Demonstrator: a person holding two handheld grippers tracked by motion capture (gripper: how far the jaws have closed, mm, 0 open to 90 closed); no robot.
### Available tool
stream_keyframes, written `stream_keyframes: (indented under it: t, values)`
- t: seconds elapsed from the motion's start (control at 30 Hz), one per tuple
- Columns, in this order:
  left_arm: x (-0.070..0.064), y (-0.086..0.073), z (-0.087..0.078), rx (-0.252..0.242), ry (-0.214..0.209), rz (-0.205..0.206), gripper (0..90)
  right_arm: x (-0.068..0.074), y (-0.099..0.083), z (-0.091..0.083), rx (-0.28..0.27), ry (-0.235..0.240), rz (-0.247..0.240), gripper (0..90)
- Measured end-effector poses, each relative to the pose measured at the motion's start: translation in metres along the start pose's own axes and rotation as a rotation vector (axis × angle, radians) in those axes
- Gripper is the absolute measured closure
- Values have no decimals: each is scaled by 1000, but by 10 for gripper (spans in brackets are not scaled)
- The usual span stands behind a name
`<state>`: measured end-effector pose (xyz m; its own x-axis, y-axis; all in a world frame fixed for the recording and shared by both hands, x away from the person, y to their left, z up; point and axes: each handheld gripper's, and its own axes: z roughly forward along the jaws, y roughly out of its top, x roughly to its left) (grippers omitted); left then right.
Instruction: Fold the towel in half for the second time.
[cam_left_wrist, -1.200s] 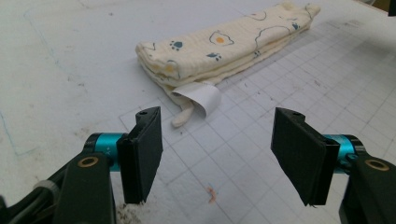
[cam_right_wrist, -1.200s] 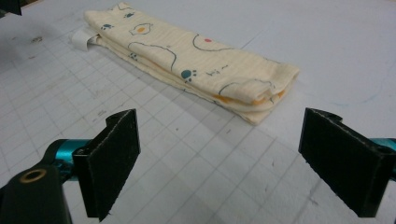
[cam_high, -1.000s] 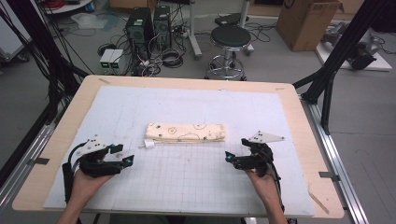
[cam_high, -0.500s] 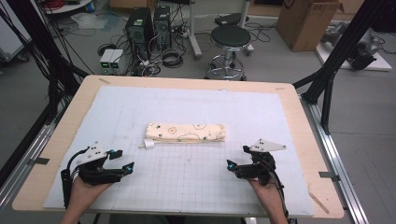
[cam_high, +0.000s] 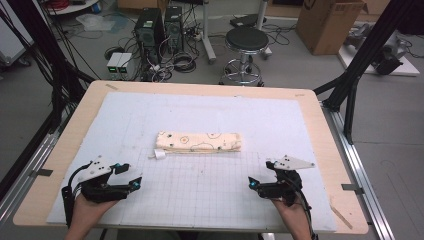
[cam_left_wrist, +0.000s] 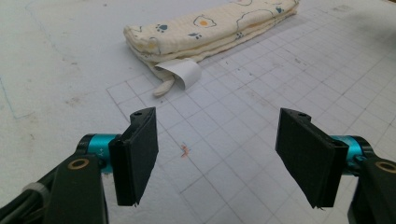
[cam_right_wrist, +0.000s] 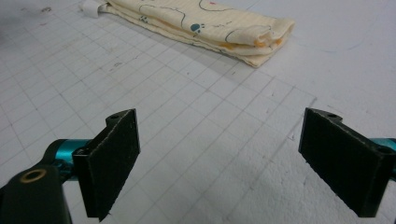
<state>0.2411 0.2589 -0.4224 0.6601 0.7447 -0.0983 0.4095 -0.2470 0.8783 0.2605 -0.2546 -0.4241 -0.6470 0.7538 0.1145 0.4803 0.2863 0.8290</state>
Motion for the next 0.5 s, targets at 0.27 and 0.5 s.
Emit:
stream_keyframes:
  t: [0.27, 0.5]
  values:
    - [-1, -3, 1, 10, -6, -9, 302, -1, -6, -5, -2, -7, 10, 120]
    - [0, -3, 0, 9, -6, -7, 301, -1, -8, -6, -7, -13, 24, 120]
